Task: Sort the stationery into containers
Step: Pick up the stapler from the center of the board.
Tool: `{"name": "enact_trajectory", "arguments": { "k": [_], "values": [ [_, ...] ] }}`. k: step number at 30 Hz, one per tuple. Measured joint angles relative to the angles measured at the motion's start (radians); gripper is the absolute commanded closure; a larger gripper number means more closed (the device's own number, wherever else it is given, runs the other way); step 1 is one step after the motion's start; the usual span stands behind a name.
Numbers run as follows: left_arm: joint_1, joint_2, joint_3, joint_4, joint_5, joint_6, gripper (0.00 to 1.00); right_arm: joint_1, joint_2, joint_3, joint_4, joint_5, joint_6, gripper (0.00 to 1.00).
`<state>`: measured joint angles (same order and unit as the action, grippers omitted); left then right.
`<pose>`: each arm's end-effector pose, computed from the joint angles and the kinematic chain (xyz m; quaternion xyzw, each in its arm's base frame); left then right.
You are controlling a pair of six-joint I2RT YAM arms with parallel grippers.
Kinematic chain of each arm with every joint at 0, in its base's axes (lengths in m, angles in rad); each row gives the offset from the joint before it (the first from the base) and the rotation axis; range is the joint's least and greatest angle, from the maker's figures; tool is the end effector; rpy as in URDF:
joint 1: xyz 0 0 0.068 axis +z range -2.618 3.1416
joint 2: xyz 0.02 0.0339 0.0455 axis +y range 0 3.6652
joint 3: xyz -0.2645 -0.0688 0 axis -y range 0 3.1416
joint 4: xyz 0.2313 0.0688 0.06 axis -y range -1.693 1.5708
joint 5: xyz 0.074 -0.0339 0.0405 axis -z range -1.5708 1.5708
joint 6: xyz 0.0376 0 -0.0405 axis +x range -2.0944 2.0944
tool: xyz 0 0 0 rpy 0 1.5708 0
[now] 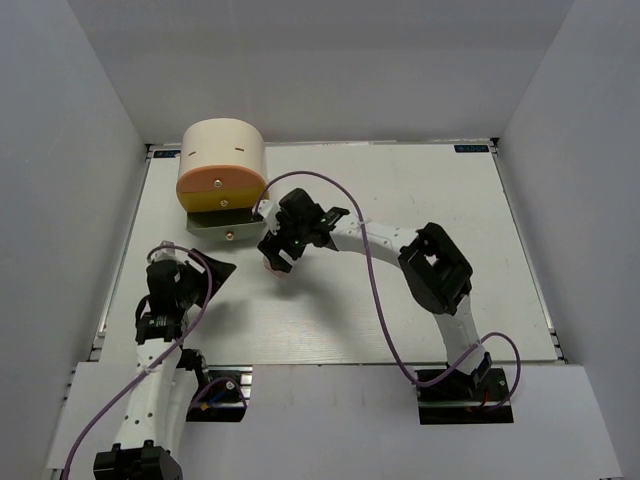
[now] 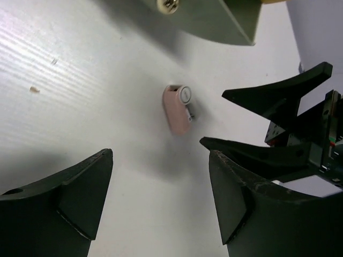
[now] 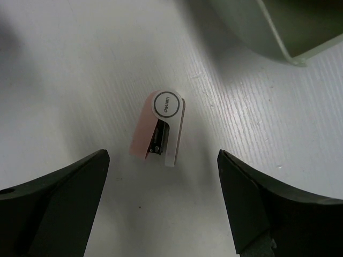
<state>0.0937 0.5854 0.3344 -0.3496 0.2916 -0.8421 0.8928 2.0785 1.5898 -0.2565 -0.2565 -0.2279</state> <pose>0.1297 0.0013 0.1981 -0.3343 0.8117 -0.2883 0.3824 0.2824 0.3659 0.2142 -0.5263 0.7423 0.2406 0.3379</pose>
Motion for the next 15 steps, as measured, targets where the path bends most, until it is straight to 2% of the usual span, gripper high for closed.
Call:
{"name": "enact_trajectory", "arguments": {
  "k": [11, 14, 15],
  "values": [
    [0.000, -0.032, 0.001, -0.114, 0.001, 0.024, 0.18, 0.058, 0.103, 0.027, 0.015, 0.107, 0.046, 0.13],
    [0.000, -0.038, 0.002, -0.121, 0.005, 0.026, 0.18, 0.069, 0.124, 0.039, 0.032, 0.136, 0.041, 0.27],
    [0.000, -0.038, 0.002, -0.121, 0.005, 0.026, 0.18, 0.073, 0.128, 0.039, 0.037, 0.147, 0.040, 0.38]
  ]
}}
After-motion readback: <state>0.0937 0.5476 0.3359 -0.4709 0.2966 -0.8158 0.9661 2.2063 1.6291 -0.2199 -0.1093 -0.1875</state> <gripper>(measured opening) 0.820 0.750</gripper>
